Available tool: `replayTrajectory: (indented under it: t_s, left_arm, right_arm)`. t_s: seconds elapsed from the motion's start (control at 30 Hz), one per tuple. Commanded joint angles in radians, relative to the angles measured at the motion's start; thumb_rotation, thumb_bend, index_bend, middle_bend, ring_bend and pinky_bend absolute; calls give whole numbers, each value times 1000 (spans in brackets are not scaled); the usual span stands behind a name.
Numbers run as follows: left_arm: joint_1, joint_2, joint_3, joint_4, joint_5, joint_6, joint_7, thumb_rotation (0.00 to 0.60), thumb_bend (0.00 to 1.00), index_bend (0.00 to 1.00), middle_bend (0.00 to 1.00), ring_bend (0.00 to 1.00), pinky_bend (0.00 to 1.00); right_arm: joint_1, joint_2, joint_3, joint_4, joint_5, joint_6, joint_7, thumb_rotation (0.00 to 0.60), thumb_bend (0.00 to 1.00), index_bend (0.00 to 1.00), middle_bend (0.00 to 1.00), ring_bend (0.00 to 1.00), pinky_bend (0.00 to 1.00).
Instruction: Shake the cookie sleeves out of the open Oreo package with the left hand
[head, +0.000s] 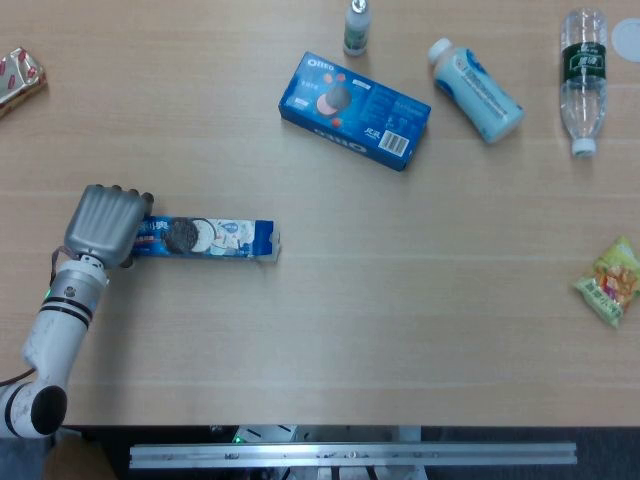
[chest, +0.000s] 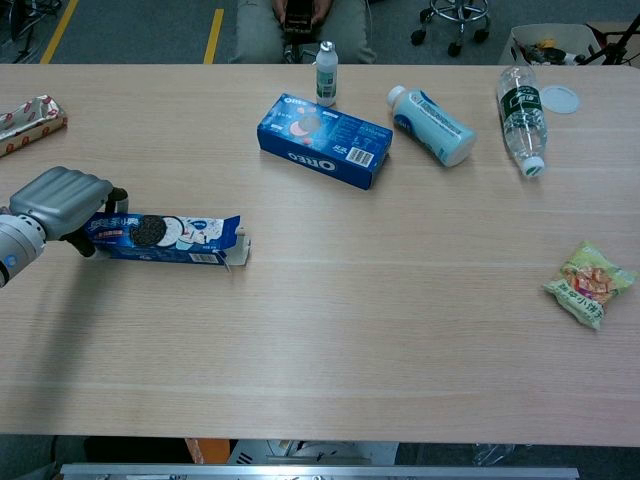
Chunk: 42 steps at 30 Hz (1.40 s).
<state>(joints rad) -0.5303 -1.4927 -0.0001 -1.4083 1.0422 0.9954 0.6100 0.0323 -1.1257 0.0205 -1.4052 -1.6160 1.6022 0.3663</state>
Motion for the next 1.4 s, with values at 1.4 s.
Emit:
replayTrajectory:
  t_s: [1.4]
  left_arm:
    - [-135,162,-2,-436,-139,284,664,600,168,467,511,468,534]
  right_arm:
    - [-15,-17,-2,51,2,19,57,600,304,694,566,601,616]
